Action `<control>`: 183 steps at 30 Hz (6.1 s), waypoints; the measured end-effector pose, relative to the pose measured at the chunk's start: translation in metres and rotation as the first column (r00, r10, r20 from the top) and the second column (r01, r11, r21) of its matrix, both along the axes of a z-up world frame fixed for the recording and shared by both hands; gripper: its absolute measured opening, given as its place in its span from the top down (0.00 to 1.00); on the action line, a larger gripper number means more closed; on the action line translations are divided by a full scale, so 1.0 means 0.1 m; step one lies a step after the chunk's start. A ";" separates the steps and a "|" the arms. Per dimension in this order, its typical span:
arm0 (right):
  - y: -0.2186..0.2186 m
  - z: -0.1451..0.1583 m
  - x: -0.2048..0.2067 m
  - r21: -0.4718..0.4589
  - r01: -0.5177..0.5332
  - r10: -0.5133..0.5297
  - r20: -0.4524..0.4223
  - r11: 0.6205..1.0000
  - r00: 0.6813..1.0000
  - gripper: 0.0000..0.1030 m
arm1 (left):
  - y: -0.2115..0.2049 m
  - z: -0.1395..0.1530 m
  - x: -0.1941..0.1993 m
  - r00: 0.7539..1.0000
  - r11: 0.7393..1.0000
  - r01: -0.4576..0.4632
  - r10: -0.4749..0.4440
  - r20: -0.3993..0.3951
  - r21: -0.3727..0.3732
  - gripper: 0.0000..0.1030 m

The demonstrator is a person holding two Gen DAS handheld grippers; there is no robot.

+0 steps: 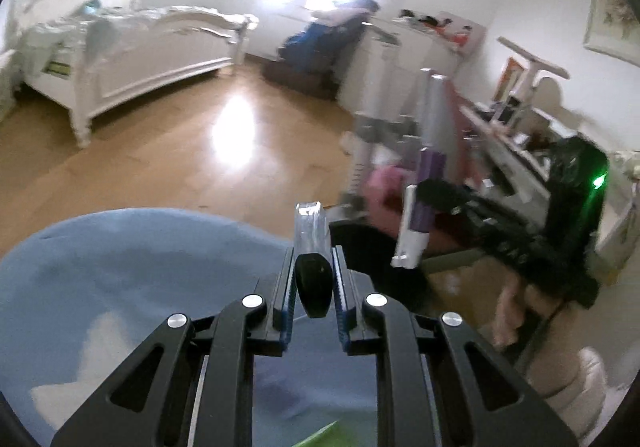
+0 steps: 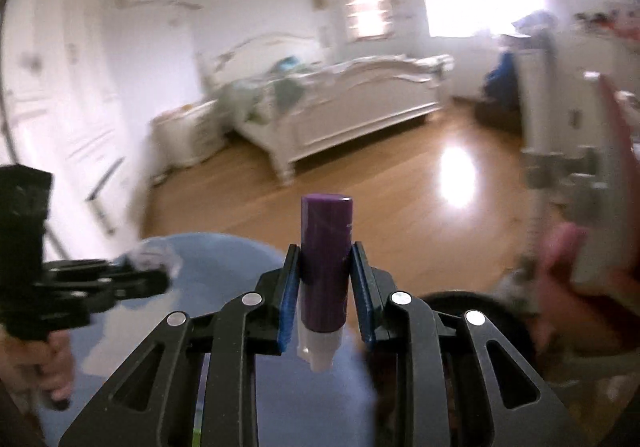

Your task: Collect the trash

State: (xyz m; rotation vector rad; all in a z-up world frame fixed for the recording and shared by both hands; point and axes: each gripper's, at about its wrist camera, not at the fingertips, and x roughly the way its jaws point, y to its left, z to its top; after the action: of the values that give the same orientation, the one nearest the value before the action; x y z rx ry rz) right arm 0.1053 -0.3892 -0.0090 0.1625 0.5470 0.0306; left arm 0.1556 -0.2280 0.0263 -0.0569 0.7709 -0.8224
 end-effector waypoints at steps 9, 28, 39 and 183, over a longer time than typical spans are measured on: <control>-1.07 -0.49 -0.10 0.008 0.156 -0.155 -0.090 0.988 0.984 0.75 | -1.37 -0.20 0.02 0.988 0.989 0.142 -0.144 -0.054 -0.026 0.83; -1.37 -0.89 0.07 0.039 0.172 -0.164 -0.170 0.984 0.972 0.75 | -1.82 -0.53 0.11 0.980 0.983 0.170 -0.162 -0.119 0.064 0.82; -1.06 -0.69 -0.03 -0.050 0.181 -0.186 -0.136 0.982 0.973 0.18 | -1.35 -0.26 -0.03 0.995 0.990 0.096 -0.096 -0.011 0.107 0.06; 2.24 -0.55 -1.09 -0.075 -0.111 0.128 0.294 0.991 0.947 0.05 | 2.57 -0.36 -1.74 0.644 0.661 -0.749 0.710 0.286 0.046 0.05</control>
State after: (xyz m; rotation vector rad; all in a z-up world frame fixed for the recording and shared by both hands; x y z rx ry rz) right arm -0.0032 -0.1652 -0.0643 0.0661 0.2549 0.1552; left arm -0.0181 0.0286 -0.0096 -0.1140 0.4987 0.0309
